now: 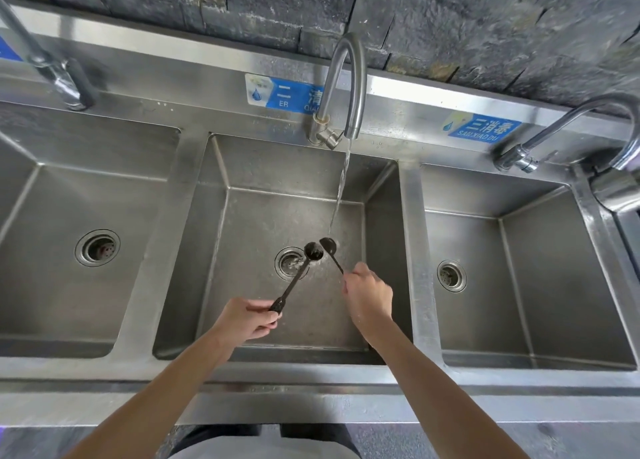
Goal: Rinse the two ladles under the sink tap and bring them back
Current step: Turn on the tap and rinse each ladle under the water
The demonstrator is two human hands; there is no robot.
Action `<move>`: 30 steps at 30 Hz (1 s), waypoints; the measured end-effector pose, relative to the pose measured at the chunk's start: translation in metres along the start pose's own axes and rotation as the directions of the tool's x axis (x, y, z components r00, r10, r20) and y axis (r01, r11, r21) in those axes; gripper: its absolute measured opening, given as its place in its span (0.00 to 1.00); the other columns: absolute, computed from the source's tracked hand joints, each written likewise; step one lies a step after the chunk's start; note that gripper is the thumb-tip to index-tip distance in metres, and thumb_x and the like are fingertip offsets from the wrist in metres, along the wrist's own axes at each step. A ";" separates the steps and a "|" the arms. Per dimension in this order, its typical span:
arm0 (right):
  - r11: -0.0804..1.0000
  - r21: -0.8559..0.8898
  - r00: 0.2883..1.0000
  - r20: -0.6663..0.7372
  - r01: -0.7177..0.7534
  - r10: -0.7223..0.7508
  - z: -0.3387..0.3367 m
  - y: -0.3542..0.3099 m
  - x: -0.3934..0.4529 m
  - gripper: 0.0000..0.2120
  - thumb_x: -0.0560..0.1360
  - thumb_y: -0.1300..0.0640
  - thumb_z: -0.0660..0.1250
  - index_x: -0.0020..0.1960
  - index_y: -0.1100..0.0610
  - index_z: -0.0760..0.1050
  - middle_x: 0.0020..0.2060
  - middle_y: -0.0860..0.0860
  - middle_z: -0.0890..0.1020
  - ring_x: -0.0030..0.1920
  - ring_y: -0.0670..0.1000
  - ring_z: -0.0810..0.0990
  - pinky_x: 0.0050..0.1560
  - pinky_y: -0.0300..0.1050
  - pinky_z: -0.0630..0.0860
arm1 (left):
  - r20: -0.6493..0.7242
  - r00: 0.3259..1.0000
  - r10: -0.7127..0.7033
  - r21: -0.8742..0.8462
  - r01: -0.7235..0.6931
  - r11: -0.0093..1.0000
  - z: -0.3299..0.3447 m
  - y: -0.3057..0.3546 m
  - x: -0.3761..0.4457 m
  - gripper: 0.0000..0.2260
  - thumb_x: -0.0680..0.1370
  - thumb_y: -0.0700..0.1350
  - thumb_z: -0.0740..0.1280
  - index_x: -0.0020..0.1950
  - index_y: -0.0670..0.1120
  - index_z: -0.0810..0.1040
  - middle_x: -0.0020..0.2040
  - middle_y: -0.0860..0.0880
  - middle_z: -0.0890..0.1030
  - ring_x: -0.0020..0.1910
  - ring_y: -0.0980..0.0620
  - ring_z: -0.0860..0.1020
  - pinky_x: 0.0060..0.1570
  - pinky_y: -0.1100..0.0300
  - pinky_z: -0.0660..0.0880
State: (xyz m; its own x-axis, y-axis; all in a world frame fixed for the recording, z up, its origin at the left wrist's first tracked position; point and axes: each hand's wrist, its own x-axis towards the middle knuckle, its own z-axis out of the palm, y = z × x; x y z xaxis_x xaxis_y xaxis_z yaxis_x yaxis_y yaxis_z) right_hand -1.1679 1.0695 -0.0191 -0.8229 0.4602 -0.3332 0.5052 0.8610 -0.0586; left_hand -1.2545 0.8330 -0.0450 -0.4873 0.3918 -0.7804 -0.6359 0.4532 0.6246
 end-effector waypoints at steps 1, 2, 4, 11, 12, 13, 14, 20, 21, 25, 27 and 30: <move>1.000 0.000 1.000 -0.016 -0.008 0.008 0.000 0.003 -0.002 0.07 0.81 0.60 0.65 0.56 0.57 0.81 0.55 0.52 0.79 0.46 0.54 0.83 0.39 0.45 0.77 | 0.004 1.000 0.012 0.008 -0.012 1.000 0.002 0.001 0.000 0.10 0.74 0.38 0.75 0.53 0.50 0.87 0.46 0.49 0.89 0.46 0.53 0.87 0.44 0.64 0.82; 0.999 0.022 0.999 -0.032 -0.028 0.029 0.001 0.007 -0.004 0.07 0.81 0.59 0.65 0.55 0.56 0.82 0.54 0.52 0.79 0.43 0.53 0.82 0.38 0.44 0.75 | 0.004 1.000 0.026 0.024 -0.026 0.999 0.004 0.001 0.000 0.10 0.74 0.38 0.75 0.53 0.51 0.87 0.45 0.49 0.89 0.46 0.53 0.87 0.45 0.64 0.82; 0.992 0.090 0.994 -0.060 -0.089 0.095 0.004 0.014 -0.009 0.08 0.82 0.56 0.64 0.52 0.55 0.82 0.51 0.51 0.79 0.37 0.51 0.77 0.37 0.42 0.72 | -0.008 0.997 0.077 0.092 -0.076 0.993 0.009 0.002 0.001 0.11 0.74 0.39 0.75 0.55 0.49 0.86 0.42 0.50 0.89 0.44 0.55 0.87 0.48 0.62 0.83; 0.951 0.236 0.973 -0.072 -0.197 0.220 0.011 0.027 -0.032 0.08 0.80 0.54 0.66 0.48 0.55 0.82 0.49 0.51 0.80 0.35 0.50 0.76 0.34 0.39 0.71 | -0.168 0.879 0.446 0.774 -0.163 0.612 0.020 0.001 -0.004 0.13 0.76 0.45 0.69 0.60 0.55 0.84 0.48 0.50 0.88 0.46 0.46 0.84 0.46 0.56 0.79; 0.951 0.236 0.972 -0.071 -0.200 0.222 0.012 0.028 -0.035 0.08 0.81 0.55 0.66 0.48 0.55 0.82 0.49 0.51 0.80 0.35 0.50 0.75 0.34 0.39 0.69 | -0.169 0.850 0.500 0.817 -0.163 0.554 0.021 0.001 -0.005 0.14 0.77 0.45 0.68 0.61 0.55 0.84 0.49 0.48 0.88 0.47 0.45 0.84 0.46 0.54 0.78; 0.951 0.235 0.972 -0.070 -0.201 0.223 0.013 0.028 -0.038 0.08 0.81 0.55 0.65 0.48 0.55 0.82 0.49 0.51 0.79 0.34 0.51 0.75 0.33 0.38 0.68 | -0.166 0.827 0.537 0.846 -0.161 0.509 0.021 0.001 -0.007 0.14 0.77 0.45 0.67 0.61 0.55 0.84 0.48 0.47 0.88 0.46 0.43 0.84 0.45 0.53 0.78; 0.951 0.235 0.973 -0.066 -0.202 0.223 0.013 0.027 -0.040 0.08 0.81 0.55 0.65 0.48 0.55 0.82 0.49 0.51 0.79 0.35 0.51 0.75 0.32 0.37 0.66 | -0.160 0.814 0.559 0.866 -0.156 0.475 0.021 0.001 -0.008 0.14 0.78 0.45 0.67 0.62 0.54 0.83 0.46 0.47 0.87 0.44 0.42 0.84 0.43 0.53 0.78; 0.933 0.294 0.971 -0.057 -0.208 0.234 0.017 0.022 -0.049 0.10 0.82 0.53 0.64 0.51 0.55 0.83 0.50 0.51 0.80 0.38 0.51 0.77 0.34 0.39 0.69 | -0.177 0.772 0.611 0.879 -0.156 0.451 0.021 0.003 -0.020 0.13 0.76 0.43 0.68 0.59 0.53 0.85 0.42 0.46 0.87 0.43 0.39 0.84 0.42 0.51 0.79; 0.913 0.351 0.969 -0.056 -0.207 0.241 0.017 0.021 -0.050 0.10 0.82 0.53 0.65 0.53 0.54 0.84 0.50 0.51 0.81 0.38 0.50 0.76 0.33 0.38 0.68 | -0.199 0.784 0.588 0.845 -0.166 0.508 0.021 0.003 -0.022 0.13 0.76 0.44 0.69 0.59 0.54 0.85 0.43 0.46 0.88 0.44 0.40 0.84 0.44 0.51 0.79; 0.702 0.672 0.944 -0.012 -0.236 0.329 0.017 0.018 -0.057 0.09 0.79 0.56 0.69 0.56 0.56 0.86 0.42 0.50 0.84 0.38 0.48 0.79 0.38 0.36 0.75 | -0.184 0.892 0.413 0.689 -0.183 0.702 0.015 0.001 -0.026 0.13 0.74 0.46 0.71 0.54 0.62 0.85 0.36 0.55 0.87 0.39 0.52 0.83 0.40 0.59 0.76; 0.576 0.774 0.922 0.028 -0.265 0.386 0.017 0.021 -0.064 0.07 0.78 0.56 0.70 0.50 0.57 0.87 0.31 0.49 0.82 0.32 0.45 0.78 0.34 0.38 0.78 | -0.125 0.928 0.351 0.593 -0.214 0.777 0.015 -0.002 -0.026 0.12 0.73 0.46 0.71 0.50 0.63 0.86 0.28 0.57 0.83 0.31 0.56 0.80 0.38 0.61 0.75; 0.342 0.888 0.880 0.127 -0.306 0.457 0.015 0.028 -0.075 0.05 0.77 0.55 0.72 0.48 0.52 0.87 0.28 0.49 0.83 0.31 0.47 0.79 0.32 0.44 0.77 | -0.063 0.956 0.288 0.399 -0.240 0.885 0.021 -0.005 -0.028 0.11 0.74 0.42 0.73 0.49 0.58 0.88 0.33 0.52 0.86 0.37 0.49 0.86 0.50 0.54 0.82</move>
State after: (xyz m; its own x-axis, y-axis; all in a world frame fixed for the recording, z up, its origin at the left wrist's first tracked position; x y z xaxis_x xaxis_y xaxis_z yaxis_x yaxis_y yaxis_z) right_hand -1.0880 1.0554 -0.0095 -0.4606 0.7711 -0.4396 0.6554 -0.0385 -0.7543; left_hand -1.2252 0.8370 -0.0260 -0.6865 0.4540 -0.5680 -0.2075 0.6263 0.7515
